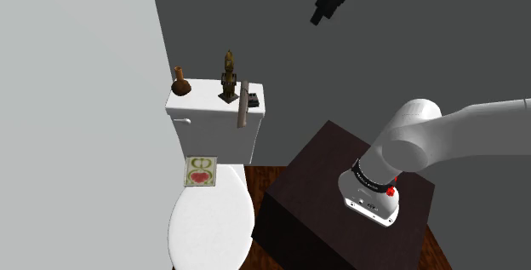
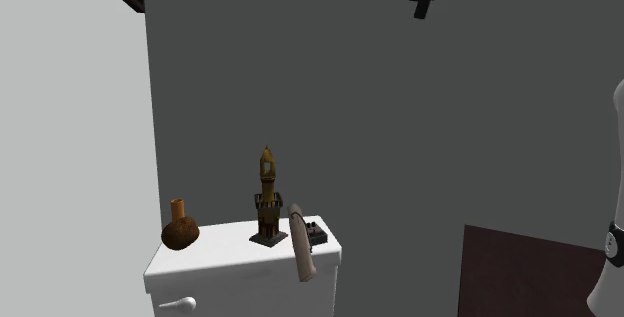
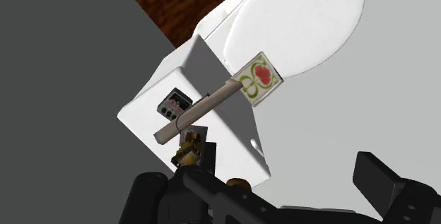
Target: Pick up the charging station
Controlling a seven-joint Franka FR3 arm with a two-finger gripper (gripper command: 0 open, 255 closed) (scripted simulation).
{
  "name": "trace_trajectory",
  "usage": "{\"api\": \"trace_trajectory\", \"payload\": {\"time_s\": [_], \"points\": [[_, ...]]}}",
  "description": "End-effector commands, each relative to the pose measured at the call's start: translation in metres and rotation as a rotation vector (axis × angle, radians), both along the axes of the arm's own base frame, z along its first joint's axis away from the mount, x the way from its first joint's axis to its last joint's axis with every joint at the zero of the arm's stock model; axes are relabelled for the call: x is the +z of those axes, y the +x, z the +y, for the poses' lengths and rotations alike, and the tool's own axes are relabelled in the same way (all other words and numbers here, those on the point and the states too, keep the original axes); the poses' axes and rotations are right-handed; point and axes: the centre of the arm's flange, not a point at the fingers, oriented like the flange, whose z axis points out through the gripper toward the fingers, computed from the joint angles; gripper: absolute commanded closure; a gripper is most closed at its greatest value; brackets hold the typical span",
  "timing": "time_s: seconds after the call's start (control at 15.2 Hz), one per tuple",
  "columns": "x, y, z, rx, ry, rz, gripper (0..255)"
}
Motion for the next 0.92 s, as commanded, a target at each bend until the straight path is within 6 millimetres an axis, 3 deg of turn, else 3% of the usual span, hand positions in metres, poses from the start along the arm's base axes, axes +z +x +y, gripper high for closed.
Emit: {"api": "trace_trajectory", "payload": {"time_s": [0.0, 0.86], "points": [[0.000, 0.000, 0.000, 0.000, 0.000, 0.000, 0], [-0.144, 0.092, 0.024, -0.266, -0.009, 0.008, 0]]}}
